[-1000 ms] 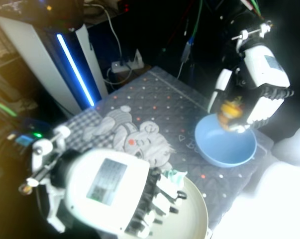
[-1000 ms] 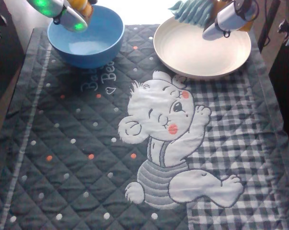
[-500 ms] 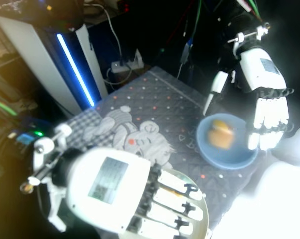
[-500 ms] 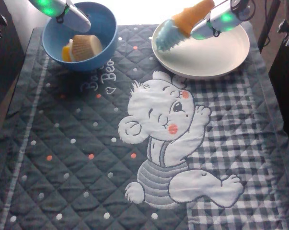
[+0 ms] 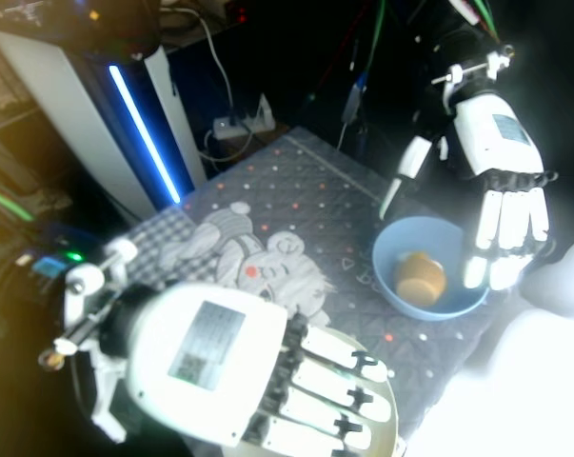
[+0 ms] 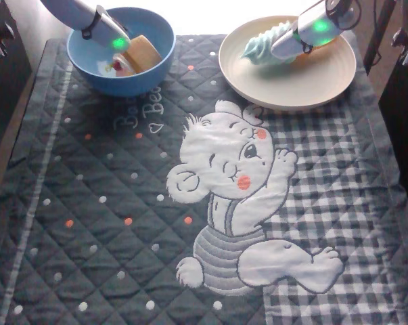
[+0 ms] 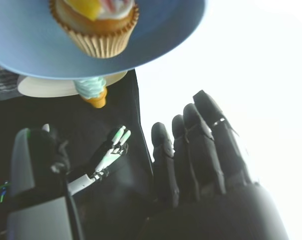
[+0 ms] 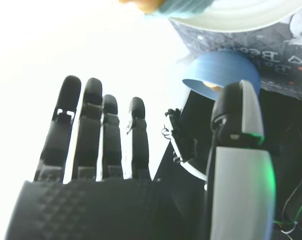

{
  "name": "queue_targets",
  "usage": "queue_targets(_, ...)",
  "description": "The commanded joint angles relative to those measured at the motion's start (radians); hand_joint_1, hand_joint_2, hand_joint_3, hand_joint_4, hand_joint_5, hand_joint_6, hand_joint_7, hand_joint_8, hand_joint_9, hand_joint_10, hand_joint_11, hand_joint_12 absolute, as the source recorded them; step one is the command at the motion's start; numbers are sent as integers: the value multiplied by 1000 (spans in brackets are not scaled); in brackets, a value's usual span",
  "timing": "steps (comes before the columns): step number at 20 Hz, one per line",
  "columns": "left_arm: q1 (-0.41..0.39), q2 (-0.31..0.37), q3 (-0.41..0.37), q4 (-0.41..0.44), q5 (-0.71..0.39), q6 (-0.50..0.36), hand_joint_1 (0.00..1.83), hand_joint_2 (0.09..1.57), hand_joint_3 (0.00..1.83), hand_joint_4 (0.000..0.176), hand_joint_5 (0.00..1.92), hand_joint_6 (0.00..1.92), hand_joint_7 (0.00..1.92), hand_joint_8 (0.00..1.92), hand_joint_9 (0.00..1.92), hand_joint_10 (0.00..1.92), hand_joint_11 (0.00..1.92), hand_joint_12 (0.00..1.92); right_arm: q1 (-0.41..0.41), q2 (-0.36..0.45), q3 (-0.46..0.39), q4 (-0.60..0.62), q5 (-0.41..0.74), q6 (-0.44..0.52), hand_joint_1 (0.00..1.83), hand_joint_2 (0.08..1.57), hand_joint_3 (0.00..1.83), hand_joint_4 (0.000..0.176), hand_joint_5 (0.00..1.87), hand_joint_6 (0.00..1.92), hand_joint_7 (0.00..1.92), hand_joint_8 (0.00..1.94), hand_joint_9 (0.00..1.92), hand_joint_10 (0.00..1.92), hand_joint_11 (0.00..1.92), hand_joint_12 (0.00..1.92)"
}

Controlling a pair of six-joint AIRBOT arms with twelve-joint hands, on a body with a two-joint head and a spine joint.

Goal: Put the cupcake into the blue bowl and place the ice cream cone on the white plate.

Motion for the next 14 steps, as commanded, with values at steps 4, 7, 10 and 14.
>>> queue_targets(4,-9,-1,-1,-28,-53,-5,1068,758,2,0,538,0,460,0,410,0,196,685,19,-1,0,10,111,2,900,847,0,63,429,2,514,22,536,10,73,1156)
queue_targets(7,-7,-1,3,-48,-60,-5,1108,794,10,0,515,0,439,0,379,0,176,611,19,-1,-1,11,111,2,912,848,3,44,416,0,437,0,514,0,88,1152)
queue_targets(10,-8,6,6,-72,-84,-5,1110,804,0,0,520,0,430,0,389,7,205,549,19,2,-3,11,123,2,877,852,0,36,379,0,420,22,502,2,94,1058)
queue_targets(14,-3,52,-22,-197,-166,45,984,768,0,85,445,0,332,0,359,0,17,924,18,58,-59,47,223,2,823,796,0,101,340,1,506,1,428,6,0,774)
